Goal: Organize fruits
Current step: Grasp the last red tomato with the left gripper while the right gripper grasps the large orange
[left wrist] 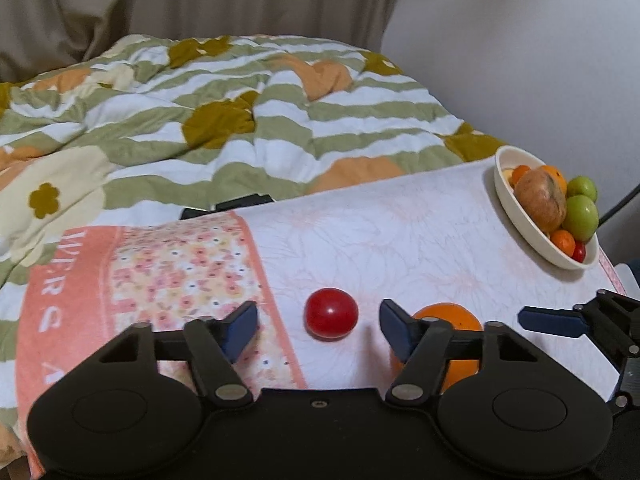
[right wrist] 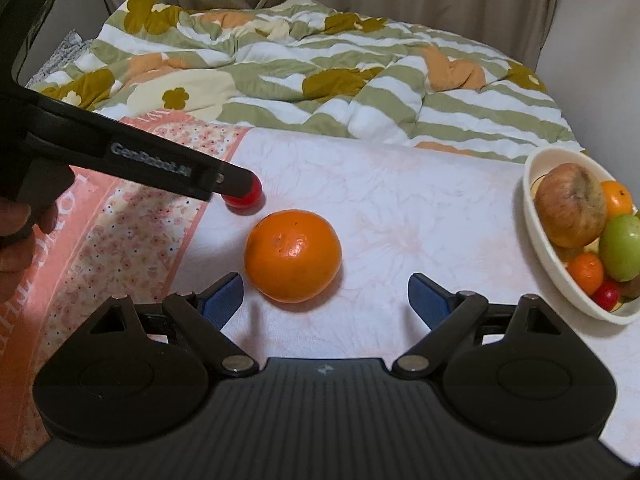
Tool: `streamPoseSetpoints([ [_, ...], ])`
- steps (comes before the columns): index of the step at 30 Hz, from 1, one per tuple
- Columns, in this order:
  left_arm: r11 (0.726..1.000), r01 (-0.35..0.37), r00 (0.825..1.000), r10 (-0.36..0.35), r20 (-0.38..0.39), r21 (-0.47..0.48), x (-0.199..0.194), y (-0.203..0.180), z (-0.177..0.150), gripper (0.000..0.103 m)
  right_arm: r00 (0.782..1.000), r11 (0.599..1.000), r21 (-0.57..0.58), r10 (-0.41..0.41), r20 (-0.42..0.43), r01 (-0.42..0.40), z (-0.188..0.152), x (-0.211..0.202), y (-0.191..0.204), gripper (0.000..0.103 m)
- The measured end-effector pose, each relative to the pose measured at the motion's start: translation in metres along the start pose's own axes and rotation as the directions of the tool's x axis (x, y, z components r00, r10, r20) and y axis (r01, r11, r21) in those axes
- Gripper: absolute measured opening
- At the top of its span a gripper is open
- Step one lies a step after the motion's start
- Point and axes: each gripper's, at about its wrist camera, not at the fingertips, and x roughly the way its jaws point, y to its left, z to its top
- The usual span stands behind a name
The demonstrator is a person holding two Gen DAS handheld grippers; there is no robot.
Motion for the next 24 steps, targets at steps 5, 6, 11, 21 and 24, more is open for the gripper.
streamPoseSetpoints([
  [5, 1.0, 0.011, 1.0, -0.011, -0.024, 0.002, 0.014, 0.0, 0.002, 0.047, 1.0, 1.0, -0.007, 0.012, -0.011, -0.012, 0.0, 0.007, 0.002, 0.103],
  [6, 1.0, 0.021, 0.999, -0.021, -0.027, 0.001, 0.016, 0.001, 0.002, 0.044, 1.0, 1.0, -0.009, 0.014, -0.013, -0.014, 0.001, 0.008, 0.003, 0.103],
  [11, 0.999, 0.028, 0.999, -0.027, -0.027, 0.034, 0.017, -0.004, 0.001, 0.035, 1.0, 1.0, -0.019, 0.024, -0.018, -0.024, 0.002, 0.015, 0.004, 0.103],
  [21, 0.999, -0.01, 1.0, 0.011, -0.021, 0.035, 0.012, 0.004, -0.001, 0.035, 0.999, 0.998, -0.05, 0.047, -0.016, -0.047, 0.007, 0.026, 0.008, 0.097],
  [24, 0.999, -0.019, 1.0, 0.02, -0.019, 0.027, 0.011, 0.008, -0.002, 0.035, 0.998, 0.997, -0.055, 0.06, -0.022, -0.061, 0.008, 0.029, 0.009, 0.09],
])
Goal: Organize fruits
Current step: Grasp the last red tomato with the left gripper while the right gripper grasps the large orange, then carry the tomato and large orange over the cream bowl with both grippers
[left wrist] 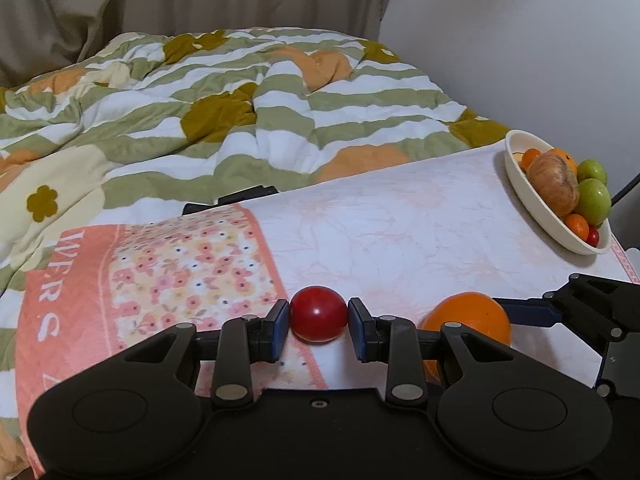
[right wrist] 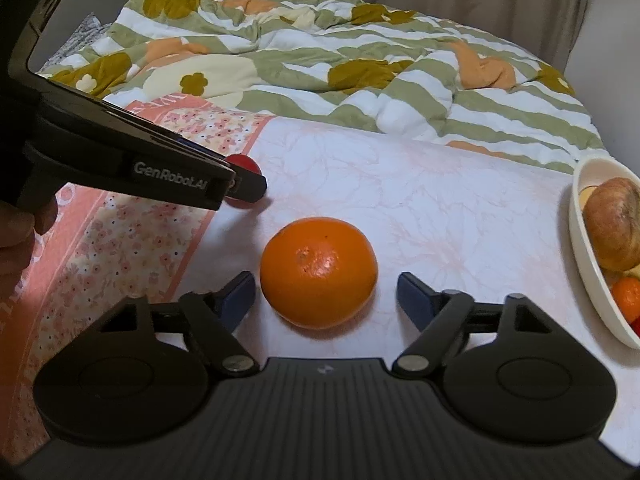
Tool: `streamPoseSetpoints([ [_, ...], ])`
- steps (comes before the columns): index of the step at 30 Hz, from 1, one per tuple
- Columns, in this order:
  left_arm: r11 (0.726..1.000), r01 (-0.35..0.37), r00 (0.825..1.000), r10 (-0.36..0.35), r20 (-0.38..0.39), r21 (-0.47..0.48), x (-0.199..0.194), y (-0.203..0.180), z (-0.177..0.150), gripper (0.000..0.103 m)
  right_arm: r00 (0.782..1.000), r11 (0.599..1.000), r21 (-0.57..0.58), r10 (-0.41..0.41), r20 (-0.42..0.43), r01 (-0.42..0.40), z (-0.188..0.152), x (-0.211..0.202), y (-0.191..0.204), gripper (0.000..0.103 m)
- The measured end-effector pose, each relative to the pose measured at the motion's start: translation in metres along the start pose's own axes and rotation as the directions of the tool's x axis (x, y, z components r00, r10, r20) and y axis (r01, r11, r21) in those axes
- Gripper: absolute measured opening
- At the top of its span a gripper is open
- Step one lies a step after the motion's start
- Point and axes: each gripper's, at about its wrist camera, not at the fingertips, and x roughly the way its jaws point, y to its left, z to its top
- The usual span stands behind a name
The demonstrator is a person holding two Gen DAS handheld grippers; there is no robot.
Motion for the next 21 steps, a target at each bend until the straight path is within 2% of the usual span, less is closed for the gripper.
streamPoseSetpoints([
  [6, 1.0, -0.022, 1.0, 0.022, 0.006, -0.018, -0.005, 0.003, -0.004, 0.035, 1.0, 1.0, -0.01, 0.003, 0.023, -0.003, 0.001, 0.0, 0.0, 0.087],
  [7, 0.999, -0.025, 1.0, 0.025, 0.007, -0.021, -0.006, 0.004, -0.005, 0.035, 1.0, 1.0, -0.012, 0.014, 0.027, -0.014, 0.001, 0.0, 0.0, 0.077],
  [8, 0.999, -0.027, 1.0, 0.027, 0.008, -0.024, -0.008, 0.004, -0.006, 0.035, 0.999, 1.0, -0.01, 0.021, 0.03, -0.021, 0.002, 0.0, 0.0, 0.076],
  [14, 0.998, -0.043, 0.999, 0.045, 0.031, -0.041, -0.021, 0.004, -0.011, 0.035, 0.999, 1.0, 0.006, 0.022, 0.04, -0.022, 0.0, -0.007, -0.002, 0.075],
  [21, 0.997, -0.067, 0.993, 0.071, 0.091, -0.05, -0.053, -0.009, -0.015, 0.035, 0.996, 0.999, 0.038, 0.019, 0.085, -0.022, -0.004, -0.039, -0.008, 0.075],
])
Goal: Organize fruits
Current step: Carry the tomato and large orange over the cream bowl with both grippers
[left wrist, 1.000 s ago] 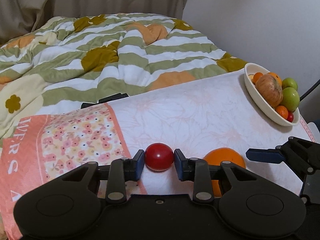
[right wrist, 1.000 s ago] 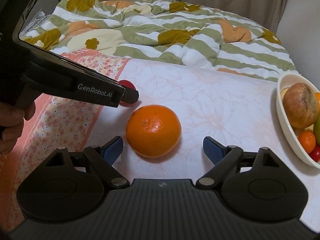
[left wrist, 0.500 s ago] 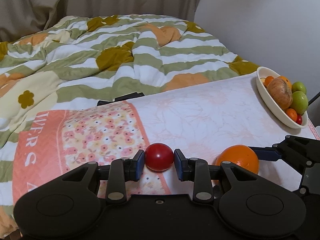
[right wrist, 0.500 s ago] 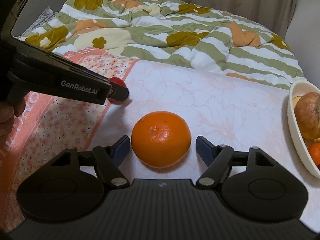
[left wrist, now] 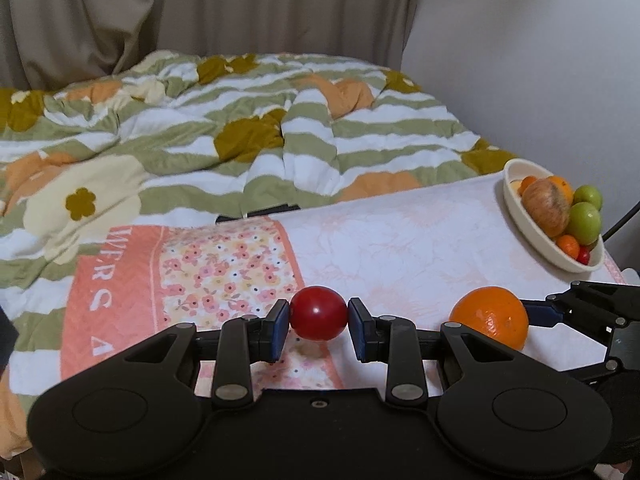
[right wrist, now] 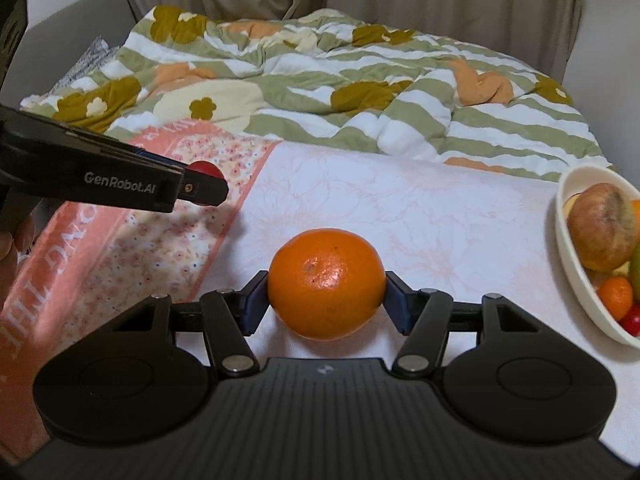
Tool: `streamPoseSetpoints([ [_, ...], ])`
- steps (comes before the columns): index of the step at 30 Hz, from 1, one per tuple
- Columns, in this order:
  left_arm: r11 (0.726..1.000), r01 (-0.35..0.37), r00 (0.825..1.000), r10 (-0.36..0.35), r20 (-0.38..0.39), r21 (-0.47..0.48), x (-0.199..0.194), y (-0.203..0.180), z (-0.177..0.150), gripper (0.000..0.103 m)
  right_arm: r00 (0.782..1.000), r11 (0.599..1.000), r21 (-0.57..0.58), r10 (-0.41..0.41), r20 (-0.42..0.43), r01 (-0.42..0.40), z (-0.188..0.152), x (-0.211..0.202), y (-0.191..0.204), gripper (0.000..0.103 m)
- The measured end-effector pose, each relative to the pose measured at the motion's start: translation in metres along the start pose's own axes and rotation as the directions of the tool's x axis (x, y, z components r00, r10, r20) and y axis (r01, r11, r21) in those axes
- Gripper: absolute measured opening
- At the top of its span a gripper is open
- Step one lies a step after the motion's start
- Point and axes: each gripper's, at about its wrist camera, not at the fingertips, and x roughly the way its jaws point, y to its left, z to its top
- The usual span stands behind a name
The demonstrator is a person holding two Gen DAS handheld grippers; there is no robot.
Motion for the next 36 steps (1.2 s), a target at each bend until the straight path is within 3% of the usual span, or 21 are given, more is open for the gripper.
streamPoseSetpoints([
  [13, 0.996, -0.077, 0.988, 0.082, 0.127, -0.042, -0.078, -0.054, -0.016, 0.035, 0.995, 1.0, 0.018, 0.011, 0.101, -0.013, -0.014, -0.083, -0.029, 0.075],
  [20, 0.988, -0.115, 0.978, 0.131, 0.162, -0.105, -0.104, -0.109, -0.025, 0.035, 0.986, 0.996, 0.01, 0.09, 0.138, -0.093, -0.029, -0.138, -0.064, 0.075],
  [27, 0.986, -0.121, 0.968, 0.143, 0.208, -0.119, -0.111, -0.171, -0.023, 0.035, 0.979, 0.995, -0.024, 0.096, 0.179, -0.094, -0.042, -0.179, -0.117, 0.075],
  [36, 0.988, -0.092, 0.963, 0.119, 0.243, -0.12, -0.094, -0.233, -0.004, 0.035, 0.979, 0.998, -0.036, 0.048, 0.2, -0.041, -0.044, -0.197, -0.197, 0.075],
])
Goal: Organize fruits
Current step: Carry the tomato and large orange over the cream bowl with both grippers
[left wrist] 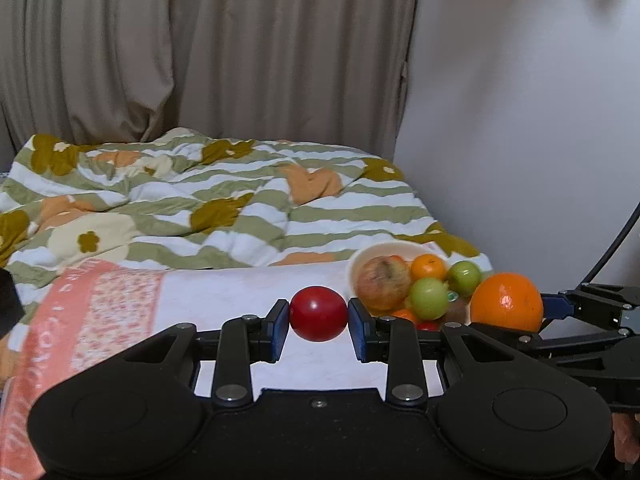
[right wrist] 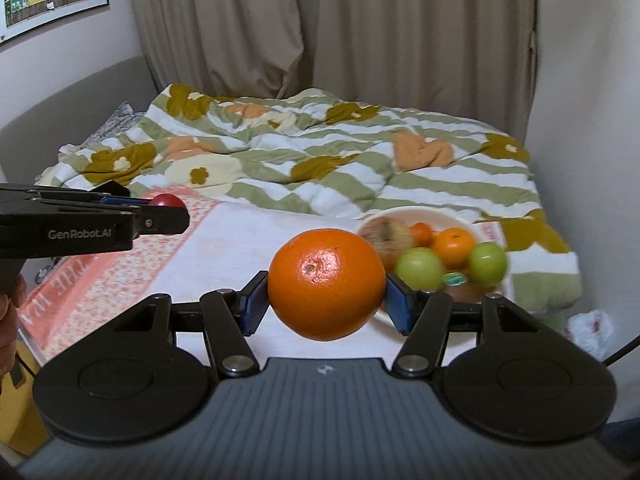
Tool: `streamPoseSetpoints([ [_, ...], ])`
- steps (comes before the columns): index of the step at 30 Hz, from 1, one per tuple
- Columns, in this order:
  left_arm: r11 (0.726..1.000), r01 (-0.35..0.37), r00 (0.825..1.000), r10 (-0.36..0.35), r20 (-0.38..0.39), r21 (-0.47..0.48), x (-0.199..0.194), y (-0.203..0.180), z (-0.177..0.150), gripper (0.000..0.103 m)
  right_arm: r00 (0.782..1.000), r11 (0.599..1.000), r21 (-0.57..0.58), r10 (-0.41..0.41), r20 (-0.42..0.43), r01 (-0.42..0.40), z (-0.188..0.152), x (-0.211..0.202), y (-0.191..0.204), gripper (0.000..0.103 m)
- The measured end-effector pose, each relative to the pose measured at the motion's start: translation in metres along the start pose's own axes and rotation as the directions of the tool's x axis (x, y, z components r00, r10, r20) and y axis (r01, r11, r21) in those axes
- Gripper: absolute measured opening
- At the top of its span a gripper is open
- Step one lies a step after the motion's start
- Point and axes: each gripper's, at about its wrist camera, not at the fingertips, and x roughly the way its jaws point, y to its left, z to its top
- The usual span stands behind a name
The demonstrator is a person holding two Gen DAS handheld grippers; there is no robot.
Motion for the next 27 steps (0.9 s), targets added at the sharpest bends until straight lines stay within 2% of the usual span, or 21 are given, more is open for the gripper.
streamPoseSetpoints([
  [7, 0.999, 0.035, 0.999, -0.035, -0.005, 0.022, 0.034, -0.033, 0.019, 0.035, 0.999, 0.999, 0.021, -0.05, 0.004, 0.05, 0.009, 0.008, -0.054, 0.075],
  [13, 0.996, 0.065, 0.998, -0.063, -0.028, 0.054, 0.08, -0.049, 0.039, 0.035, 0.996, 0.995, 0.05, -0.085, -0.001, 0.085, 0.022, 0.035, -0.089, 0.075],
  [27, 0.985, 0.124, 0.983, -0.105, -0.149, 0.121, 0.205, -0.056, 0.077, 0.035, 0.991, 0.983, 0.132, -0.126, -0.046, 0.131, 0.053, 0.121, -0.136, 0.075],
])
